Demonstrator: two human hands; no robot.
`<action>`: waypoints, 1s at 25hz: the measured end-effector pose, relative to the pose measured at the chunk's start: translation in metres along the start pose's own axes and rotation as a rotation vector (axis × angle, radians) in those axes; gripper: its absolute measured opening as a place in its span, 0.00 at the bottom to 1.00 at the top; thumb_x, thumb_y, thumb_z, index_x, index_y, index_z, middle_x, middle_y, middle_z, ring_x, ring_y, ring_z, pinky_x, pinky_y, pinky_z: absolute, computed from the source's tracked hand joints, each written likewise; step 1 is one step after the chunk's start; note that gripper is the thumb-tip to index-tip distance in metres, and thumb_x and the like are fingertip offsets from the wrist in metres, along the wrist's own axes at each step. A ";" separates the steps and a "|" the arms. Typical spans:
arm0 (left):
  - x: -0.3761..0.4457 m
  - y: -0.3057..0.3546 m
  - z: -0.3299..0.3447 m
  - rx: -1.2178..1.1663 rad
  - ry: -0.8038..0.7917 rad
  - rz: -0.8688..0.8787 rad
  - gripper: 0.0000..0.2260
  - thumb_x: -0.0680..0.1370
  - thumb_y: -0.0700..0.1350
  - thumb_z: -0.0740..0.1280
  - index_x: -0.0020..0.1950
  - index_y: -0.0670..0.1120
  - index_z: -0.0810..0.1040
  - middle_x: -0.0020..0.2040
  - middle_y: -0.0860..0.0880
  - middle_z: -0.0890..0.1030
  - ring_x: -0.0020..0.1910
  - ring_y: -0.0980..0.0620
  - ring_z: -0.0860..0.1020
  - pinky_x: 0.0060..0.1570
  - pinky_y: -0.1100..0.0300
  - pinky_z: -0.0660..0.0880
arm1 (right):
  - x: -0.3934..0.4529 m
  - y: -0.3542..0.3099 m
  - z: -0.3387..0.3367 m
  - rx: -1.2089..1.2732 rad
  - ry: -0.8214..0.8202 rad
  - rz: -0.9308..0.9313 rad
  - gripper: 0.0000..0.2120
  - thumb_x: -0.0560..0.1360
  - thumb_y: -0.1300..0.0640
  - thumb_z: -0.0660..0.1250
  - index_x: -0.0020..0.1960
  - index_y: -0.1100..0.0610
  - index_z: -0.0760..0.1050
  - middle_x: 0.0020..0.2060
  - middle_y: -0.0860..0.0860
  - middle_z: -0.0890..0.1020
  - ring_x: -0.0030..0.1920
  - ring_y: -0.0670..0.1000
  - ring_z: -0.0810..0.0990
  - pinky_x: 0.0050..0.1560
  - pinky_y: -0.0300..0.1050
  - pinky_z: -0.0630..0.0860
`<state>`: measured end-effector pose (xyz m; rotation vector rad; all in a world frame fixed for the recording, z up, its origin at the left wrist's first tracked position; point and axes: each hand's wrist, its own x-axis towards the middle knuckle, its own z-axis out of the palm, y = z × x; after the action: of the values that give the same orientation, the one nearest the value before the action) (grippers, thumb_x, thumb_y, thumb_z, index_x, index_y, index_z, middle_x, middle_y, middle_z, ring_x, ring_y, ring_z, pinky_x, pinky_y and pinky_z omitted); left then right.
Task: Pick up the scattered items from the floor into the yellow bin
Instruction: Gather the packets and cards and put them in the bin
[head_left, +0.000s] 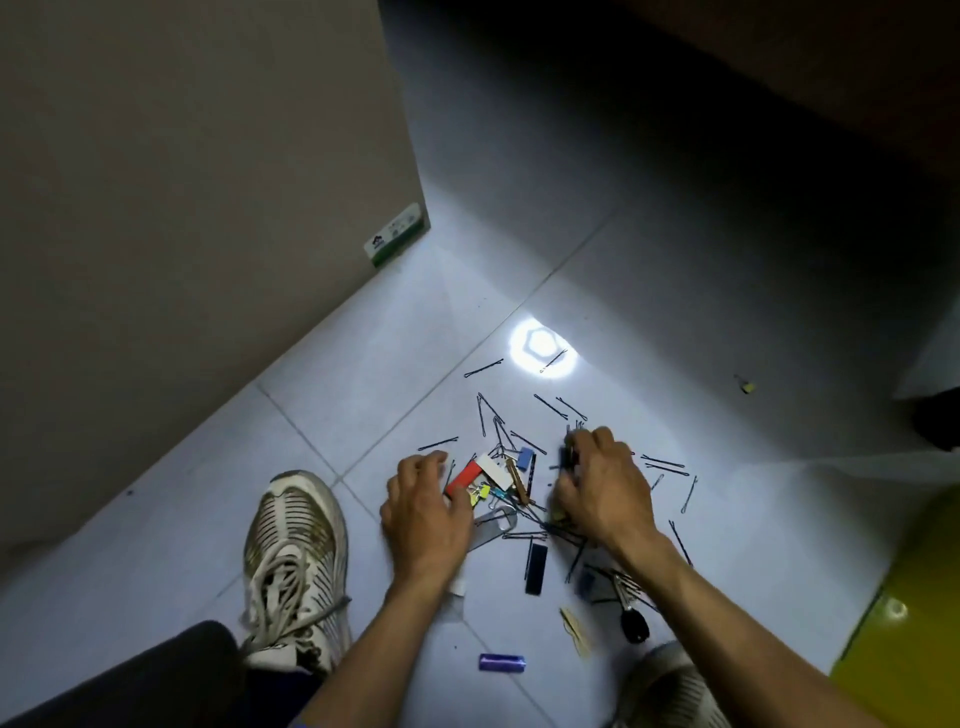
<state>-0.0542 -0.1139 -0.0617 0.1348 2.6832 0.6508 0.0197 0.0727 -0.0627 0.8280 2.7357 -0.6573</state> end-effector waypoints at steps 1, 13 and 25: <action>-0.001 -0.004 -0.004 0.013 0.050 -0.116 0.20 0.75 0.48 0.66 0.67 0.51 0.71 0.66 0.49 0.70 0.65 0.46 0.67 0.62 0.50 0.65 | 0.020 -0.002 -0.005 -0.032 0.041 -0.037 0.17 0.78 0.51 0.61 0.65 0.53 0.69 0.59 0.55 0.73 0.54 0.56 0.73 0.49 0.51 0.75; 0.013 0.035 0.008 -0.230 -0.059 -0.223 0.14 0.75 0.46 0.67 0.61 0.51 0.73 0.60 0.49 0.75 0.57 0.48 0.76 0.56 0.53 0.74 | 0.001 0.030 -0.029 0.189 -0.022 -0.047 0.07 0.77 0.52 0.64 0.52 0.50 0.77 0.47 0.46 0.77 0.48 0.50 0.75 0.46 0.46 0.73; -0.035 0.025 0.004 -0.214 -0.773 -0.158 0.07 0.74 0.41 0.68 0.39 0.50 0.85 0.42 0.55 0.83 0.41 0.55 0.80 0.43 0.58 0.75 | -0.035 0.061 -0.029 0.631 -0.553 0.183 0.05 0.73 0.60 0.68 0.42 0.56 0.82 0.37 0.51 0.84 0.37 0.48 0.79 0.39 0.42 0.76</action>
<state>-0.0200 -0.0961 -0.0412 0.0900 1.8534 0.6595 0.0810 0.1146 -0.0478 0.8312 1.9404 -1.4829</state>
